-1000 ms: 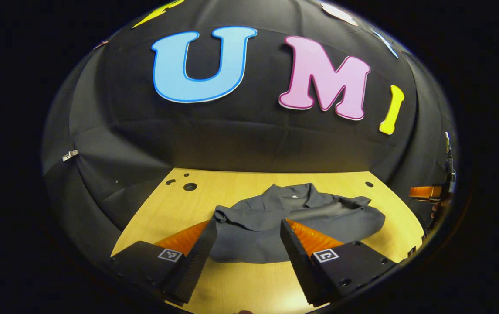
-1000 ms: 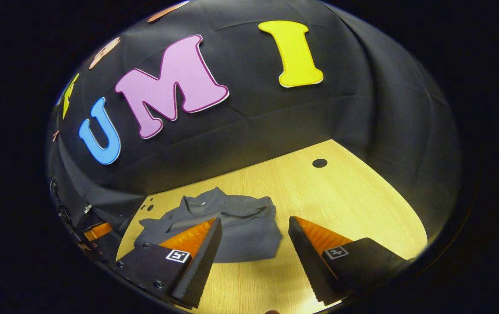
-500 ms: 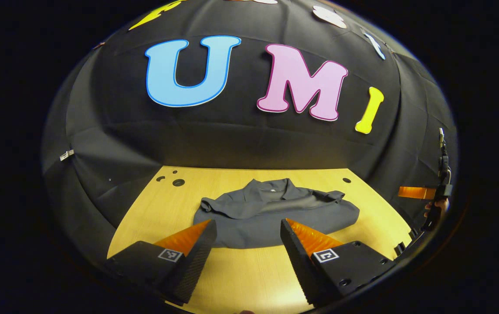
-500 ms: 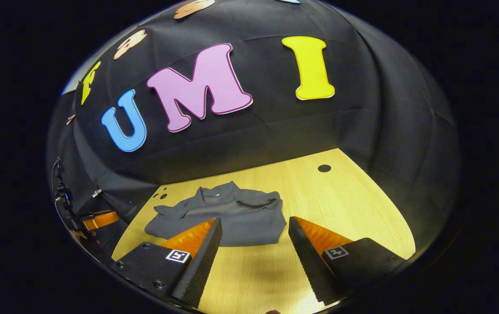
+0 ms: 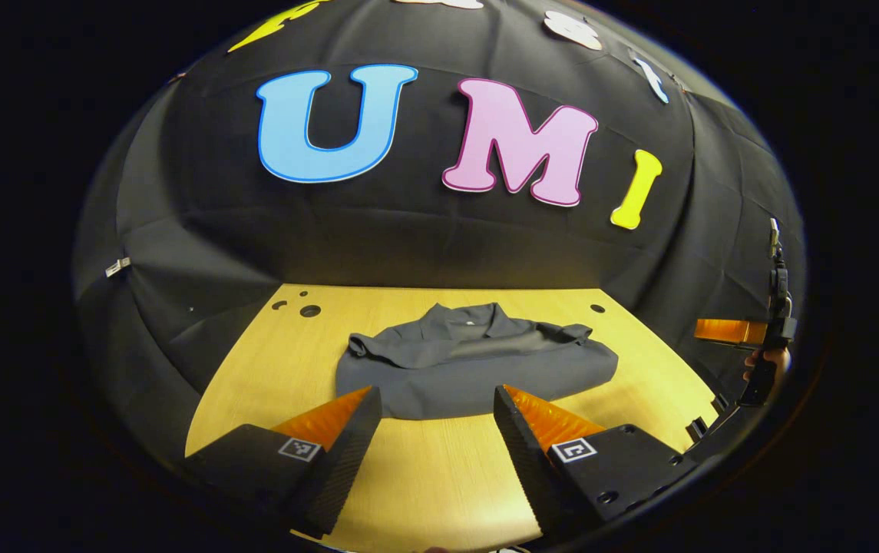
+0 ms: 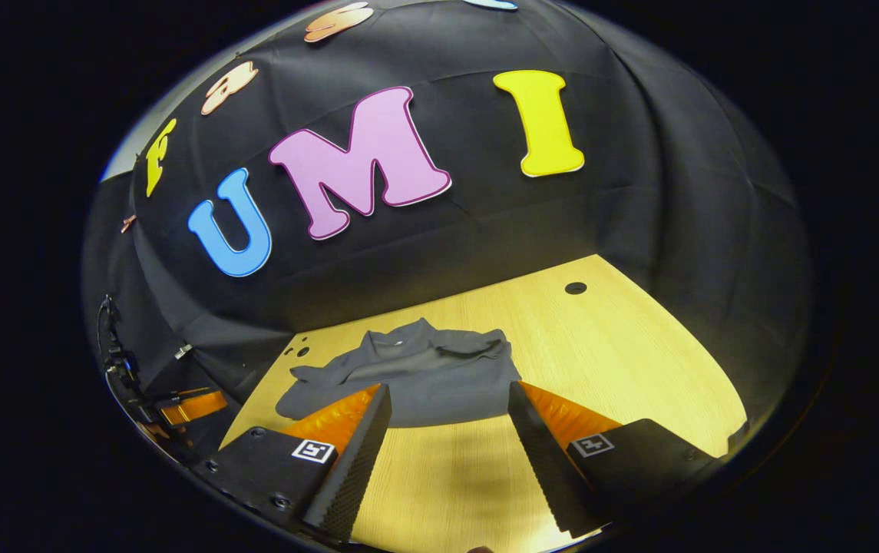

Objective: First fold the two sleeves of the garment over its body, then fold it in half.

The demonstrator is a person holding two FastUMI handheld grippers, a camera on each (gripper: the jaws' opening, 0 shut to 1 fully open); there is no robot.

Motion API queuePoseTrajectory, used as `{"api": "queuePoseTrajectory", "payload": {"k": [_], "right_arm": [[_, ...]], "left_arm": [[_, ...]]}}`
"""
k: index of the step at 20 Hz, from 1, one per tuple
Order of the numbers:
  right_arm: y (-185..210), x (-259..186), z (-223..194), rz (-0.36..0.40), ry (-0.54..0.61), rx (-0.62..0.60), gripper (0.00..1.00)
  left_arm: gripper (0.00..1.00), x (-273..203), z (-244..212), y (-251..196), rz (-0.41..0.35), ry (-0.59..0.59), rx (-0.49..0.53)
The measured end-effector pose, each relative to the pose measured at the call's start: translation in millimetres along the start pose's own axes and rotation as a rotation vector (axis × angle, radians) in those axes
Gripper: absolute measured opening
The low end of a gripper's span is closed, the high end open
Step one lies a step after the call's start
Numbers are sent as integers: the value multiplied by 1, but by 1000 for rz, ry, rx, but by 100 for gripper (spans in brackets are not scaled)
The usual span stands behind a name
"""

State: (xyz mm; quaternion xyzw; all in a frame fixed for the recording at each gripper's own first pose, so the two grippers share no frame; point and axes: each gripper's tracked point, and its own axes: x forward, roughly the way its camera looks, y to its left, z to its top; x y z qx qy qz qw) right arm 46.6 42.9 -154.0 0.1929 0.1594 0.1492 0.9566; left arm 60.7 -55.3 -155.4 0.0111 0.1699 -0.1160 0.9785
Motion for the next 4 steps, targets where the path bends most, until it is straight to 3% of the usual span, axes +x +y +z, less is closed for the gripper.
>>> {"api": "queuePoseTrajectory", "payload": {"k": [4], "right_arm": [[2,-2,-8,-1,15,-17,95]], "left_arm": [[93,-1,-6,1,-7,12,-1]]}}
